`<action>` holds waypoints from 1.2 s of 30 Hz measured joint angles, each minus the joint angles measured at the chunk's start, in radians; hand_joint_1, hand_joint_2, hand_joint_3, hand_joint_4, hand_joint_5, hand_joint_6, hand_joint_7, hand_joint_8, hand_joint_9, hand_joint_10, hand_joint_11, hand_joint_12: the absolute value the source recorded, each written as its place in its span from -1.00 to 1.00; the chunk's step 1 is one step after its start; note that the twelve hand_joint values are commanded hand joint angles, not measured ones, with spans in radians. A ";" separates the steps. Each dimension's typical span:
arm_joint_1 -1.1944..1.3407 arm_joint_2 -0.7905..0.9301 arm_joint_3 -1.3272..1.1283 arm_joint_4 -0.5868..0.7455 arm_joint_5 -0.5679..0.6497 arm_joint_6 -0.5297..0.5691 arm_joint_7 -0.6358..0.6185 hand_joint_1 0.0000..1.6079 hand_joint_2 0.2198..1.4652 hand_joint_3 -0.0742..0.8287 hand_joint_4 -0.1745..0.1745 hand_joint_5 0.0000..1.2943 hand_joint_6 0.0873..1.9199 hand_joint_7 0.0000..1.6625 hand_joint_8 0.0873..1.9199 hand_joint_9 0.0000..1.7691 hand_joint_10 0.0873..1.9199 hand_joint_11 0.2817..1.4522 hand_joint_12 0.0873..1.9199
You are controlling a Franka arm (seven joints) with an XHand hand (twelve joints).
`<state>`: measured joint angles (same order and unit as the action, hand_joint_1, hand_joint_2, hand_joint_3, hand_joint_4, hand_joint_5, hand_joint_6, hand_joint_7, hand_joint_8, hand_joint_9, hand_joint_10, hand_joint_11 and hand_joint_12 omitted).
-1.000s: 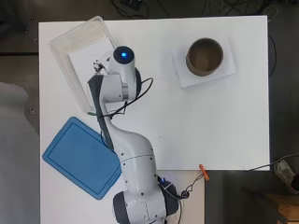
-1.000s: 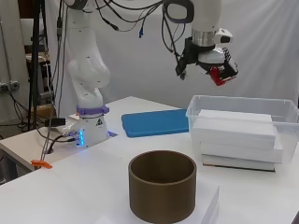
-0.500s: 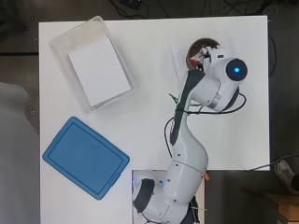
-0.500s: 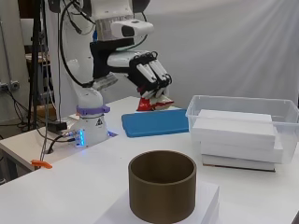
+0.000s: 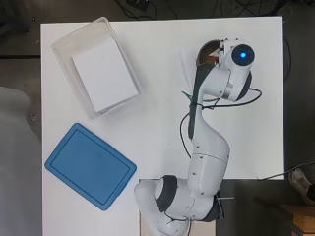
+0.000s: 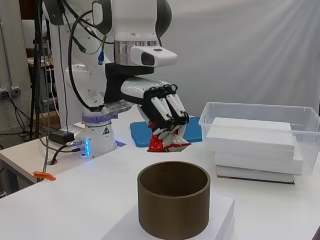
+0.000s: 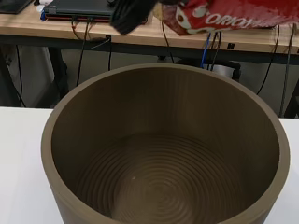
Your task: Teleoperate dual arm-hand system to remove items from a box
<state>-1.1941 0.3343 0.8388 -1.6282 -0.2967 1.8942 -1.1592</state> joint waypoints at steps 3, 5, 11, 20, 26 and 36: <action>0.129 0.070 -0.085 0.087 -0.047 -0.034 0.021 0.46 0.53 -0.83 -0.39 0.34 0.16 -0.06 0.87 0.10 0.39 -0.12 0.86; 0.202 0.111 -0.135 0.137 -0.080 -0.051 0.040 0.36 0.52 -0.83 -0.09 0.36 0.20 -0.03 0.94 0.14 0.50 -0.08 0.89; 0.278 0.158 -0.191 0.138 -0.133 -0.088 0.080 -0.84 0.00 -0.86 -0.01 -0.84 -0.95 -0.81 -0.78 -0.65 -0.74 -0.73 -0.69; 0.382 0.144 -0.253 0.249 -0.148 -0.162 0.088 -1.00 -0.01 -0.82 -0.01 -0.89 -1.00 -0.75 -1.00 -0.60 -1.00 -0.67 -1.00; 0.406 -0.043 -0.299 0.097 -0.017 -0.094 0.033 -1.00 0.06 -0.83 0.05 -0.60 -1.00 -0.34 -1.00 -0.28 -1.00 -0.44 -1.00; 0.496 -0.475 -0.437 -0.119 0.248 -0.146 -0.083 -1.00 0.04 -0.84 -0.18 -0.69 -1.00 -0.47 -1.00 -0.43 -1.00 -0.55 -1.00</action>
<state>-0.6980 -0.1412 0.4021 -1.7475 -0.0488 1.7484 -1.2425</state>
